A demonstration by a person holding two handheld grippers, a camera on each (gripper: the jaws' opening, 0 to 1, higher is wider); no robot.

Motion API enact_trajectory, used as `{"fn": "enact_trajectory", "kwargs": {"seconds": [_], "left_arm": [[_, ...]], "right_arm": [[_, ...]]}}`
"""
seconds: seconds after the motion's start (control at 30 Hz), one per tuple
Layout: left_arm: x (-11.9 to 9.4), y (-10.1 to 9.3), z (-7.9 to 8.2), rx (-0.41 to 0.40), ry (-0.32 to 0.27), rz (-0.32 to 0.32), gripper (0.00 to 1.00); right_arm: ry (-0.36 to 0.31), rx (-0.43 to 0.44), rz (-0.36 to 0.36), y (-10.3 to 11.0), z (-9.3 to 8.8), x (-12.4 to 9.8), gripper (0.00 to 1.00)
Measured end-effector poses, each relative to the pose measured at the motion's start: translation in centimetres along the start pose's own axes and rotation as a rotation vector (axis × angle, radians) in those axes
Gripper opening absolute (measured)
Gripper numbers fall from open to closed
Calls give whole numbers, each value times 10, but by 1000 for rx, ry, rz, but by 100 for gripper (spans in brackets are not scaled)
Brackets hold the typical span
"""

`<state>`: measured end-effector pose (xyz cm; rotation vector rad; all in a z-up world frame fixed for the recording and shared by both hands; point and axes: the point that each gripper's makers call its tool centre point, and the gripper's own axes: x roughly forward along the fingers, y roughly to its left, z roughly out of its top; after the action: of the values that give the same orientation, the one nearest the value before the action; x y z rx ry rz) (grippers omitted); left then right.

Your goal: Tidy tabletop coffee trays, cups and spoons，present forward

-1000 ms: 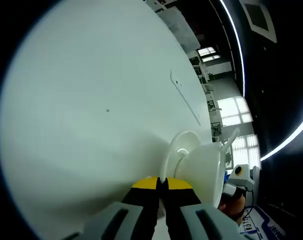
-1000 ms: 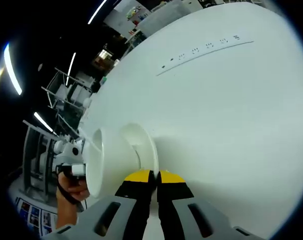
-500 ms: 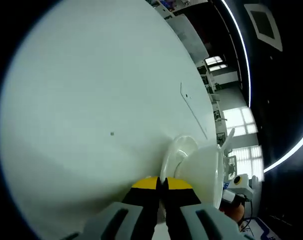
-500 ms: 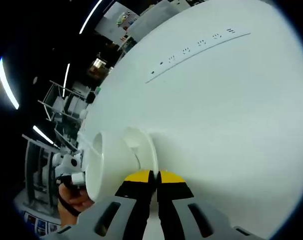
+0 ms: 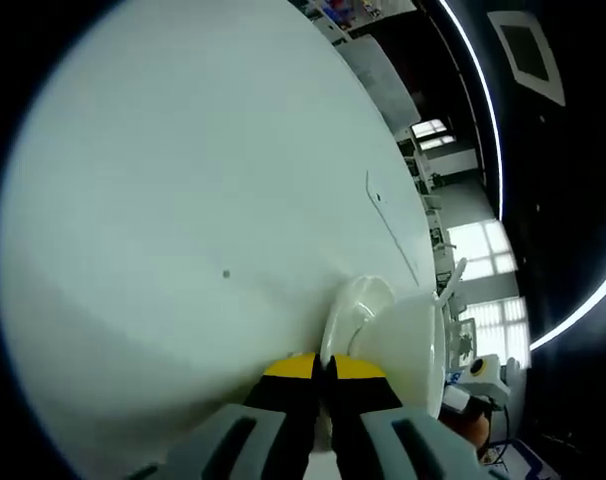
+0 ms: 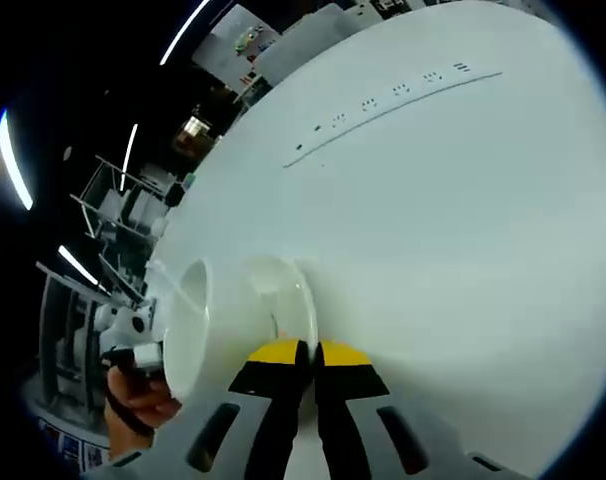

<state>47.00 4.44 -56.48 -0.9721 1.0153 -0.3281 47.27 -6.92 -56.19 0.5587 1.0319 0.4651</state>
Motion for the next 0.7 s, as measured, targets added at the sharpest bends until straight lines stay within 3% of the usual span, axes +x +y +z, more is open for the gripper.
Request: {"fn": "enact_trajectory", "kwargs": {"seconds": [0.23,0.37,0.5,0.67,0.7], "left_arm": [[-1,0,0,12,-16,-10,6],[-2,-1,1,24,-38,-20,7],[-3,-1,6,126,-108,-20,8],[-10,-2,17,172,-191,-32,8],[-14,1,21,203,-203,-11,10]], "right_arm": [[-31,-9,12,-1,1,1,6],[-86,-117,4,-1,5,2,8],[-164,-183,2,0,12,-1,9],[-207,-234,6,5,16,-10,12],[-246,-273,-6,5,22,-15,14]]}}
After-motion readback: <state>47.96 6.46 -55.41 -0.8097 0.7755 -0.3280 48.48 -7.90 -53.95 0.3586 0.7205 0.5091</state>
